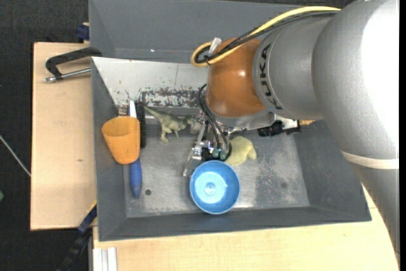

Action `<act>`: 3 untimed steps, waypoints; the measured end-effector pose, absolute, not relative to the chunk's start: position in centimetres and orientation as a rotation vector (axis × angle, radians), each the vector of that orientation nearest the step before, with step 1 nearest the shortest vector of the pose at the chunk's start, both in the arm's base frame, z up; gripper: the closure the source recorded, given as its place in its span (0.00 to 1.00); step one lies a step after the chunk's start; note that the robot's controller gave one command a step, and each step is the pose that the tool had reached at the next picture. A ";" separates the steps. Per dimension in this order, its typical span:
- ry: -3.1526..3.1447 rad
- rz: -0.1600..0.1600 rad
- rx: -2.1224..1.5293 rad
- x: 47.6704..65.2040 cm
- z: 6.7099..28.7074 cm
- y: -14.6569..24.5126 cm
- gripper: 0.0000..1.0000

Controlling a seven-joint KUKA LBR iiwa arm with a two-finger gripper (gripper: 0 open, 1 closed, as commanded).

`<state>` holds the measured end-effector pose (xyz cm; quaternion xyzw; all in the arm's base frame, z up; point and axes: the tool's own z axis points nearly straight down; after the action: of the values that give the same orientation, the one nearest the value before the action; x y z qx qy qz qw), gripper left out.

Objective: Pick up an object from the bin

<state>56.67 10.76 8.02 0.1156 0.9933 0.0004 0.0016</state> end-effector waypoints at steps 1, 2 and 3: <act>3.120 0.009 0.148 51.0 7.5 6.7 0.00; 3.125 0.009 -0.060 52.8 7.4 1.3 0.00; 3.124 0.002 -0.158 53.5 7.4 -4.5 0.00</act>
Offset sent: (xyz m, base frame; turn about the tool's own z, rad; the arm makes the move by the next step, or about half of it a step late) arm -0.0611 -0.0428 -0.0102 -0.1357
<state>53.53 -4.50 7.41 -0.0504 0.9987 0.0006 0.0069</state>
